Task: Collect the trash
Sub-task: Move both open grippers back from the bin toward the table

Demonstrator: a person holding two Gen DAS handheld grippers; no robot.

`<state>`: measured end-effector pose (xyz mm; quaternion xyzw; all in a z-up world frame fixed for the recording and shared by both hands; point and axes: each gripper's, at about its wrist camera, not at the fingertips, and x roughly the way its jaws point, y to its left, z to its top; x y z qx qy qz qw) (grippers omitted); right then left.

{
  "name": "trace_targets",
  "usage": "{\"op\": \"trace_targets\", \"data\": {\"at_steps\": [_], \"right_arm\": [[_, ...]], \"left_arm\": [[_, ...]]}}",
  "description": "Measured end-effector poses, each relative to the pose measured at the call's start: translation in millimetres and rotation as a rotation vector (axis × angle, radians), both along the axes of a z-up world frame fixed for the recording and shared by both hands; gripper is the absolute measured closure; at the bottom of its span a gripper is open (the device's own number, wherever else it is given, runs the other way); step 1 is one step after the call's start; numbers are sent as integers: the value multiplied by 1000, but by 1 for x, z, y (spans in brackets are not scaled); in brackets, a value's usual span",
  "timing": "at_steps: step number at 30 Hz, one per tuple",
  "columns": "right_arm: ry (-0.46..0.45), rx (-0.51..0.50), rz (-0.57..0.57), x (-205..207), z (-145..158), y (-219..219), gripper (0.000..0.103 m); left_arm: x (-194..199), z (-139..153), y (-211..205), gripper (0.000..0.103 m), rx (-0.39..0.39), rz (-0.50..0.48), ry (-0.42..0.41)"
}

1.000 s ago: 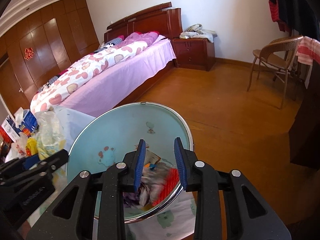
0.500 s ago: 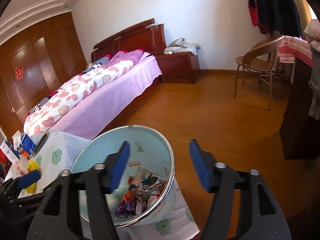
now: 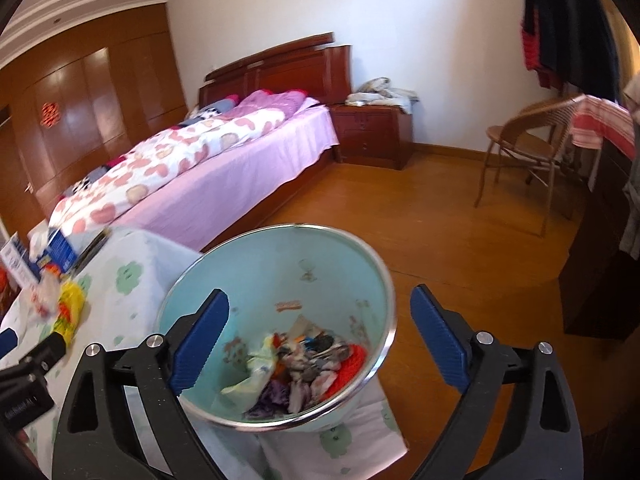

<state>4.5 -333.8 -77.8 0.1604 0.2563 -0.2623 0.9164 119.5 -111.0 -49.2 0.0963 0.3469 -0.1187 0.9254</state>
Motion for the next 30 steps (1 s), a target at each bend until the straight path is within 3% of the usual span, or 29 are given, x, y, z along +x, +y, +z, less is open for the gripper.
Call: {"op": "trace_targets", "data": {"at_steps": [11,21,30], "right_arm": [[9,-61,132,12,4,56,12],[-2,-100,228,26,11,107,12],[35,-73,278,45,4,138,12]], "left_arm": [[7,-6,86,6,-8,180,2],[13,-13,123,6,-17,249,19],[20,-21,155,6,-10,298,36]]}}
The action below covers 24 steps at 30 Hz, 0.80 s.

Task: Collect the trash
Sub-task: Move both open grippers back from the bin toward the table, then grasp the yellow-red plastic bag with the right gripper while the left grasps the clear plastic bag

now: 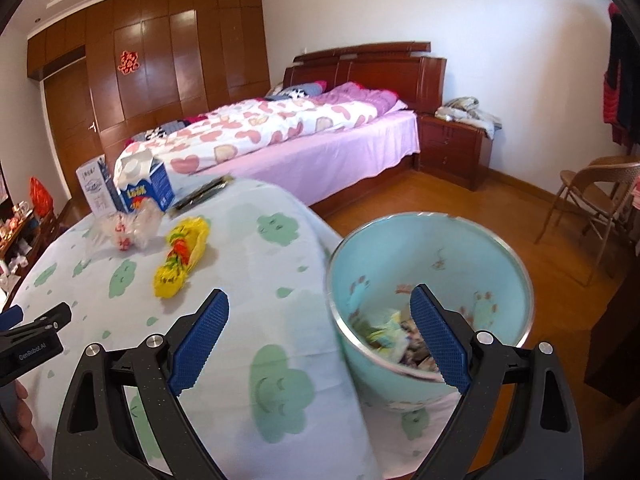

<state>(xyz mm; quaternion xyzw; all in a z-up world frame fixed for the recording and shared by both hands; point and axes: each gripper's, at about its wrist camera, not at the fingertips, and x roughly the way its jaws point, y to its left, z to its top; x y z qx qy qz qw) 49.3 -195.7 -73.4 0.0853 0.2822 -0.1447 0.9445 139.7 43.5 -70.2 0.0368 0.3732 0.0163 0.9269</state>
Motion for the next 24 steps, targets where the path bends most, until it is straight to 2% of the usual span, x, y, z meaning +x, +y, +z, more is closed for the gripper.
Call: {"op": "trace_targets", "data": {"at_steps": [7,13,18,24], "right_arm": [[29,-17,39,19,-4,21,12],[60,-6,74,41,-6,35,12],[77,-11,109,63,-4,49,13],[112,39,130,99,-2,60,13]], "left_arm": [[12,-5,24,6,6,49,8],[23,-9,43,6,-35,70,45],[29,-8,50,6,-3,78,39],[41,-11,63,6,-18,89,66]]}}
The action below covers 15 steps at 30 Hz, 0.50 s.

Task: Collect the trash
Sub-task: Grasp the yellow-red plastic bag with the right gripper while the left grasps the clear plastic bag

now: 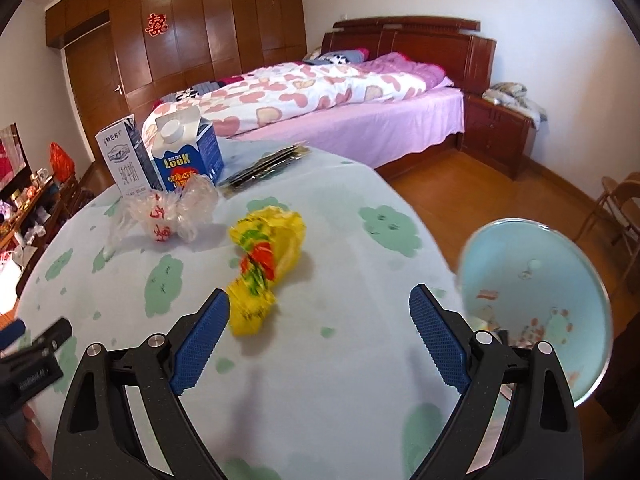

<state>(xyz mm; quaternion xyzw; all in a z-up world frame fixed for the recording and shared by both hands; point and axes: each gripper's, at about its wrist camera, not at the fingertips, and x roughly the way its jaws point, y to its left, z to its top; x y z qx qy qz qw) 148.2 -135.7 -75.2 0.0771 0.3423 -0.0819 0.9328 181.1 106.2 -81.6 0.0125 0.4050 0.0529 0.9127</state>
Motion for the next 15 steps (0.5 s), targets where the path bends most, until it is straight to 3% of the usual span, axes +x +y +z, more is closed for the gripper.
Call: {"op": "trace_targets", "data": {"at_steps": [4,9,12,15], "right_arm": [[24,13,22,23,-2,9,14],[97,23,54,51,-10,19,30],[156,51,78,64,-15,20,57],[170,77,122,67,-16,18,76]], "left_arm": [[8,-2,4,6,-6,0,10],[19,-2,4,6,2,-11,19],[26,0,5,6,6,-23,13],[34,3,4,6,-20,-50,15]]}}
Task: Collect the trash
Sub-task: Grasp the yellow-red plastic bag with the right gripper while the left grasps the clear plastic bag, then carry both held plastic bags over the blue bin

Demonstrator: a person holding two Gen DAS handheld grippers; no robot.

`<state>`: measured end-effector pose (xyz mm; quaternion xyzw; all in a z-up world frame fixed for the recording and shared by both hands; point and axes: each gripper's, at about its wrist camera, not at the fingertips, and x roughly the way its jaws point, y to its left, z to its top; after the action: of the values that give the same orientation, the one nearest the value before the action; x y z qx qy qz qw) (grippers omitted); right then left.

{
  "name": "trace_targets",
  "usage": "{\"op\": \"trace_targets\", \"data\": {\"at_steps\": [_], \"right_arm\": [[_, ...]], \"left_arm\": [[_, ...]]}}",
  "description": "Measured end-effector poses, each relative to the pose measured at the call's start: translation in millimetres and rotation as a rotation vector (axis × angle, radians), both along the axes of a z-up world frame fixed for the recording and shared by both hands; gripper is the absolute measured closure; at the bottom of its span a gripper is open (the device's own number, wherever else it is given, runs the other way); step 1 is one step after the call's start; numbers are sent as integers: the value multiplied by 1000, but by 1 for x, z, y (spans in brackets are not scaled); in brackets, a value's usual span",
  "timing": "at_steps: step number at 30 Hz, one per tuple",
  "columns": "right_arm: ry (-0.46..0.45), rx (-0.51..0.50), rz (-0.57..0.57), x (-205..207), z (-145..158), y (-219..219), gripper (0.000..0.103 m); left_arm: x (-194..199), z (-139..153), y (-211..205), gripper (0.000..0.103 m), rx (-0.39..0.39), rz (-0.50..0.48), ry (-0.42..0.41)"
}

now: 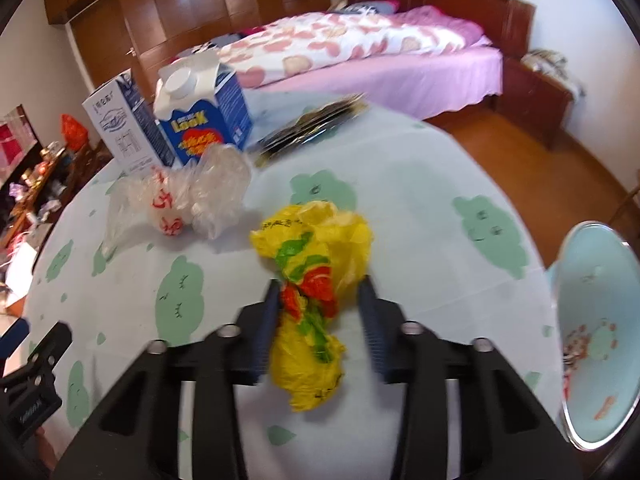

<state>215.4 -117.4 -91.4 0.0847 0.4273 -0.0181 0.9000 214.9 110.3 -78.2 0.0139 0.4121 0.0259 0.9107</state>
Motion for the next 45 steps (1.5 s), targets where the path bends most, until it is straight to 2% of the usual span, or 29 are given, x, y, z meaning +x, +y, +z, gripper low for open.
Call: {"op": "trace_targets", "data": {"at_steps": [3,6,9,14,18,23,25,26,27,29,31,34,38,45], "right_arm": [[-42,-49,-23,-4,5,-2,77],[-81,-67,-97,-6,12,-18,77],[-74,-70,-130,-2,12,-26,76],[-36,2,-151,0,10,-42,76],[-32,18,-150,-3,12,-53,76],[-30,29,-150,0,6,-54,75],[-27,26,-146,8,4,-52,75],[-24,26,-145,12,3,-50,75],[-20,27,-144,12,2,-50,75],[-18,25,-144,15,2,-49,75],[-17,15,-144,16,1,-47,75],[-16,6,-143,18,0,-44,75],[-15,2,-143,19,-1,-44,75],[-8,-21,-141,21,-3,-41,75]], "left_arm": [[9,5,-6,6,-20,-50,-15],[24,11,-14,6,-46,-106,-25],[42,16,-27,6,-61,-154,-36],[75,19,-51,6,-116,-238,-43],[95,15,-80,6,-103,-297,-44],[119,-4,-97,8,-115,-274,43],[127,-19,-97,22,-142,-240,117],[127,-23,-94,23,-170,-229,120],[126,-23,-94,31,-165,-225,99],[125,-23,-95,36,-169,-230,95],[125,-21,-93,53,-184,-231,88],[121,-18,-87,63,-211,-225,81],[110,-10,-72,67,-229,-195,59],[53,7,-39,67,-216,-121,20]]}}
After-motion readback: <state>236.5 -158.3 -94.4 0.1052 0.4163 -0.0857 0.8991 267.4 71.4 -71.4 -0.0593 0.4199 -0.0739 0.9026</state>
